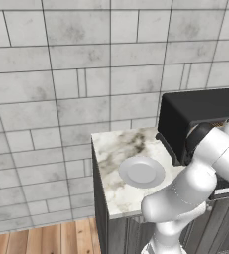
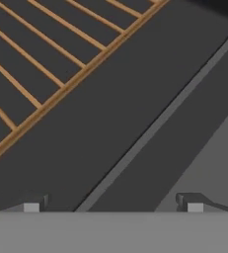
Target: Open the toaster oven door. Place the baguette on the top rack in the toaster oven and place the steak on the bottom rack.
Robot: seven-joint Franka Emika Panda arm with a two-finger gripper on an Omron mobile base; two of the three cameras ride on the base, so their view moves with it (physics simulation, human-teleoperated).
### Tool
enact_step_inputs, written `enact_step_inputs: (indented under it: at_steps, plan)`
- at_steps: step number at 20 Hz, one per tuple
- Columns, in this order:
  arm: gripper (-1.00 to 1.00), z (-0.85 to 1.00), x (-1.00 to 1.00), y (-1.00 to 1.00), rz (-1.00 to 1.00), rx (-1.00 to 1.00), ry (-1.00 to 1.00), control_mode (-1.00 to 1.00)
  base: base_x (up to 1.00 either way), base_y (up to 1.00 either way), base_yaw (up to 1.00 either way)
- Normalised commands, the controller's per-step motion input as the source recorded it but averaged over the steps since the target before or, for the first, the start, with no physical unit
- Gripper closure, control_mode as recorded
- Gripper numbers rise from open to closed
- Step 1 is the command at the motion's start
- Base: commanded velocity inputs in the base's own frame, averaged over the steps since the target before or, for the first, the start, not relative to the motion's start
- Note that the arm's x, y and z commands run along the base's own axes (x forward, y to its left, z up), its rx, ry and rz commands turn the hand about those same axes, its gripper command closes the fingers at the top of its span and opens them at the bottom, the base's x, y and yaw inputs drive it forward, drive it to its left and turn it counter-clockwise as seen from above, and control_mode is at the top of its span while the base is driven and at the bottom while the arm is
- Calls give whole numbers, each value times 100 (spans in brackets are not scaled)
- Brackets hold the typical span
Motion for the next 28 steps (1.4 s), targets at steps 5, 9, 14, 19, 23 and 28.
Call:
enact_step_inputs:
  at_steps: [5,9,14,19,23,28]
  plan:
    - [-100,-2,0,-4,-7,0,-4,-100,0,0,0]
    - [-100,0,-5,-6,-3,0,-10,-100,0,0,0]
    - [-100,1,-37,-13,1,0,-15,-100,0,0,0]
    - [-100,24,-37,-12,18,0,-20,-100,0,0,0]
    - [-100,40,-23,-10,29,0,-24,-100,0,0,0]
    - [-100,49,-15,-5,28,-4,-26,-100,0,0,0]
